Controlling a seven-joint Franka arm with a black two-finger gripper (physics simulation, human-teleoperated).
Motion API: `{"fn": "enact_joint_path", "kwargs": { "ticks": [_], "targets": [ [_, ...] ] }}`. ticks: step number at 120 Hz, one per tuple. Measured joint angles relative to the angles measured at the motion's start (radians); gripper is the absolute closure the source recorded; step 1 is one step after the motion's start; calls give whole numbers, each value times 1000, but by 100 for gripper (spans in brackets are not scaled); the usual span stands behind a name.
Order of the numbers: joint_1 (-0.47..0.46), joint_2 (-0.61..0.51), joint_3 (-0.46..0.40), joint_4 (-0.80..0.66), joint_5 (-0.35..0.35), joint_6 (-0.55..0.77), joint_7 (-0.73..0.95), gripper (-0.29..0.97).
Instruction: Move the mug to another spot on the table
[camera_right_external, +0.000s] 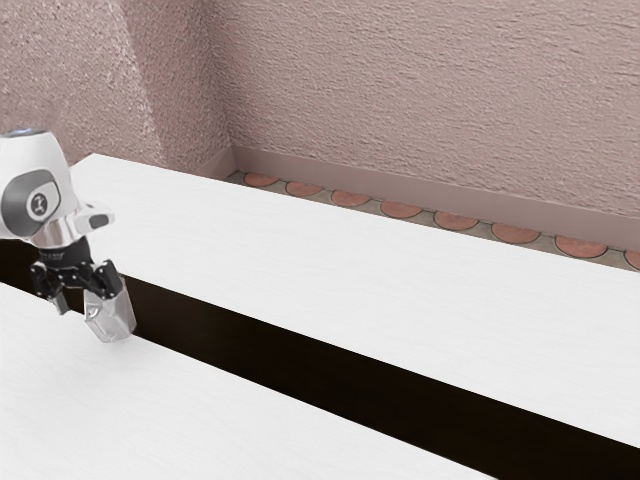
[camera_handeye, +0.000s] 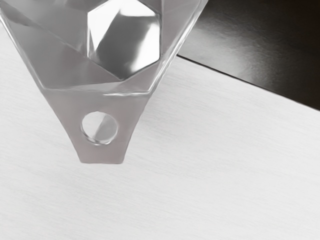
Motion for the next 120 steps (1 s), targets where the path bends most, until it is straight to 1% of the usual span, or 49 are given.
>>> {"fn": "enact_joint_path", "kwargs": {
  "ticks": [16,45,54,61,75,93,105,120],
  "targets": [
    [13,71,28,-7,-79,48,91,0],
    [61,224,30,-2,-292,130,298,0],
    [71,250,28,0,-340,153,357,1],
    [73,257,26,0,-370,167,399,4],
    [74,261,22,-2,-414,185,473,18],
    [74,267,22,-4,-439,198,548,36],
    [77,274,22,-5,-456,206,588,44],
    [77,284,19,-7,-483,235,629,49]
  ]
}}
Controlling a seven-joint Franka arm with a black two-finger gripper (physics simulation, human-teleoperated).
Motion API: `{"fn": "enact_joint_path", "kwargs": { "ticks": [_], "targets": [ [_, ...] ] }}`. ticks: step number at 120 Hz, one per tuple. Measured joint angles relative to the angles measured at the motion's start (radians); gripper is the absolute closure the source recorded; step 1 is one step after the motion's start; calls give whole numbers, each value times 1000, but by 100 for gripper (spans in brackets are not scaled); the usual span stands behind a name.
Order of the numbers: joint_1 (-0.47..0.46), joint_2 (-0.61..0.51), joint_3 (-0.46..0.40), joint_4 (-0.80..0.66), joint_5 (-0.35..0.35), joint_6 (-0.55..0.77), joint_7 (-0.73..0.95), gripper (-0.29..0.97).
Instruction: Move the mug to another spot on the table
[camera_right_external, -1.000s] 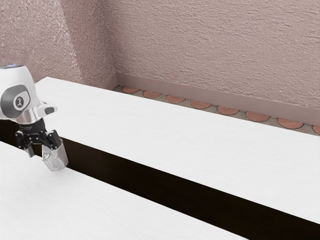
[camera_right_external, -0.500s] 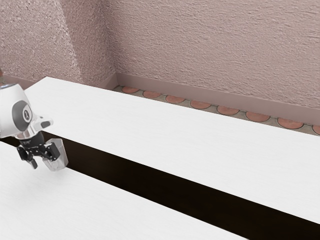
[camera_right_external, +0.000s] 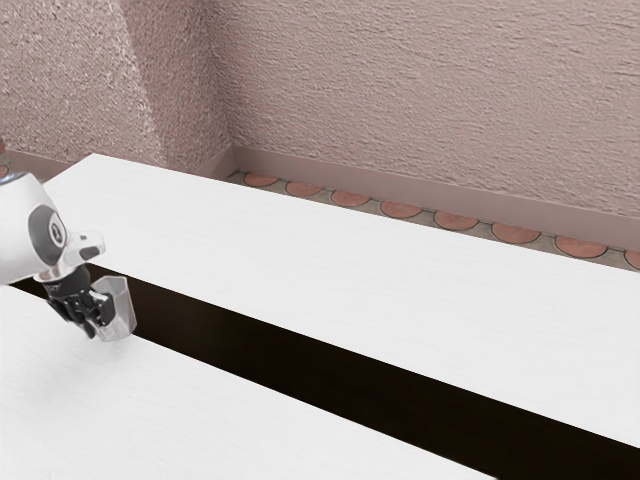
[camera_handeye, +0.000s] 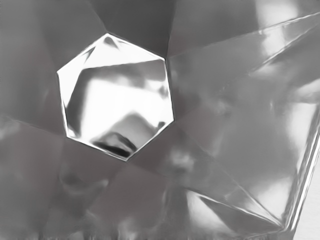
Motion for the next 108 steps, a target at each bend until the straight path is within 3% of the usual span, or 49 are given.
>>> {"fn": "enact_joint_path", "kwargs": {
  "ticks": [40,83,108],
  "targets": [
    [-23,-1,-2,-33,-71,109,72,55],
    [-126,-159,-1,-133,-90,321,117,59],
    [-203,-189,-3,-152,-109,393,132,60]
  ]
}}
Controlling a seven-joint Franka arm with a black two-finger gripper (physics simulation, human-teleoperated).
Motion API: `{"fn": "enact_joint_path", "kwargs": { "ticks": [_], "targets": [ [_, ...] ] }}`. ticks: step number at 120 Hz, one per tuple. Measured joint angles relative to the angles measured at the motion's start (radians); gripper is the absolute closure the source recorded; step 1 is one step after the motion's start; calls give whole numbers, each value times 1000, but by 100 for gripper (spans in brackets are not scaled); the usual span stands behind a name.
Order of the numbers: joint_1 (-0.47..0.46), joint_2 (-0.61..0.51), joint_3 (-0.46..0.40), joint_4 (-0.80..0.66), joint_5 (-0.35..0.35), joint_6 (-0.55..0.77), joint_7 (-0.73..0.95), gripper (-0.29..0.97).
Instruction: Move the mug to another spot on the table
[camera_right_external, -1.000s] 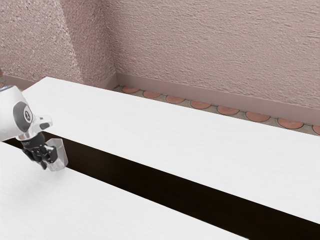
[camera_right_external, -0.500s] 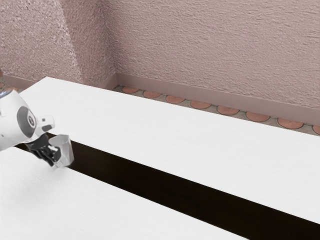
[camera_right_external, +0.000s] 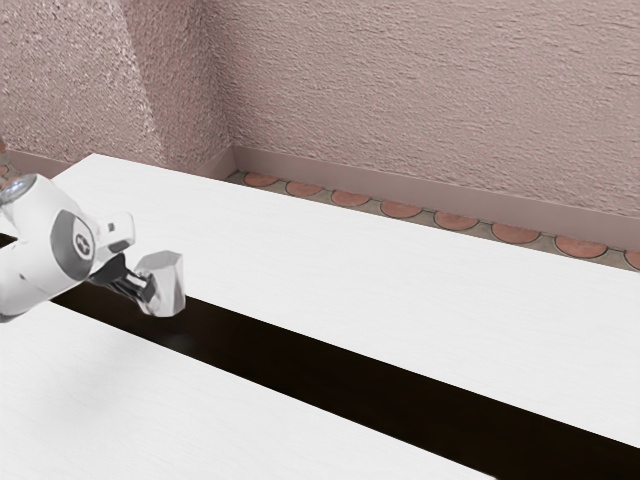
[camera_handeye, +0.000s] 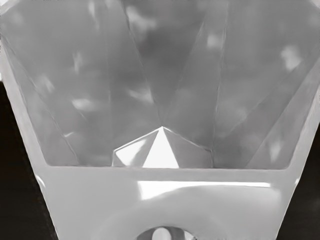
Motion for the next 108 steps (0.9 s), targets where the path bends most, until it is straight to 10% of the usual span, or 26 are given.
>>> {"fn": "enact_joint_path", "kwargs": {
  "ticks": [81,108],
  "targets": [
    [-309,49,1,-26,-142,73,28,60],
    [-279,83,2,-32,-167,76,34,59]
  ]
}}
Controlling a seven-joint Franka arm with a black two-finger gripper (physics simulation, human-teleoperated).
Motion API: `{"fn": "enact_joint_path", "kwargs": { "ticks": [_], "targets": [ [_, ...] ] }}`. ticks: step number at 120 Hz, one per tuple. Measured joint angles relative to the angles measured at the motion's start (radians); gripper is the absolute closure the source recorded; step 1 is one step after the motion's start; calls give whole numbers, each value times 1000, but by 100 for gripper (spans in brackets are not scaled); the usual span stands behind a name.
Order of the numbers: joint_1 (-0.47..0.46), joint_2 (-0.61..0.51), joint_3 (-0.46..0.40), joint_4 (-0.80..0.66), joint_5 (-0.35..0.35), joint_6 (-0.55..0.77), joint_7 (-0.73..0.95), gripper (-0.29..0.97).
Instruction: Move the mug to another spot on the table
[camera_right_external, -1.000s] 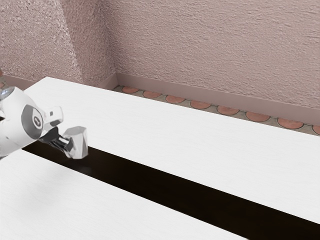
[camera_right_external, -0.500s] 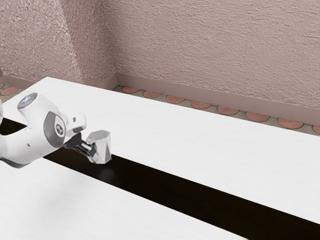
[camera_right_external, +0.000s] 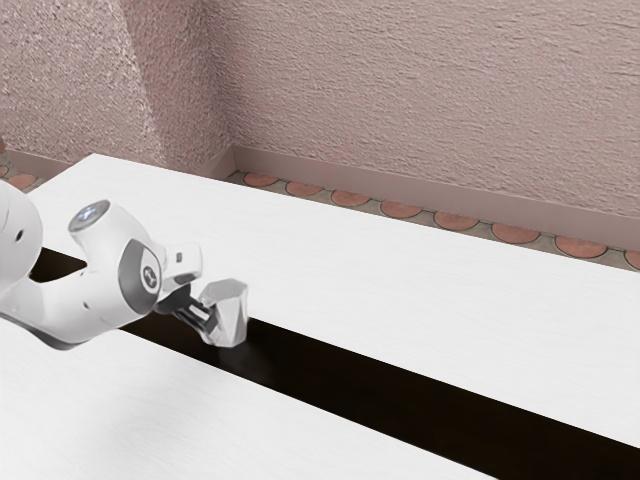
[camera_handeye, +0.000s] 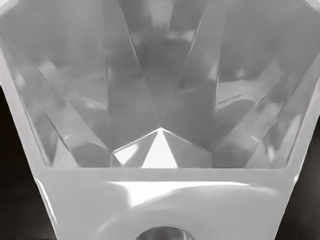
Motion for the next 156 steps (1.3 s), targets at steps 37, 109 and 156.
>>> {"fn": "enact_joint_path", "kwargs": {
  "ticks": [37,109,156],
  "targets": [
    [-9,-1,1,-42,-10,-6,8,19],
    [-10,-28,7,-62,-10,-10,17,1],
    [-9,-71,12,-64,-7,-10,20,0]
  ]
}}
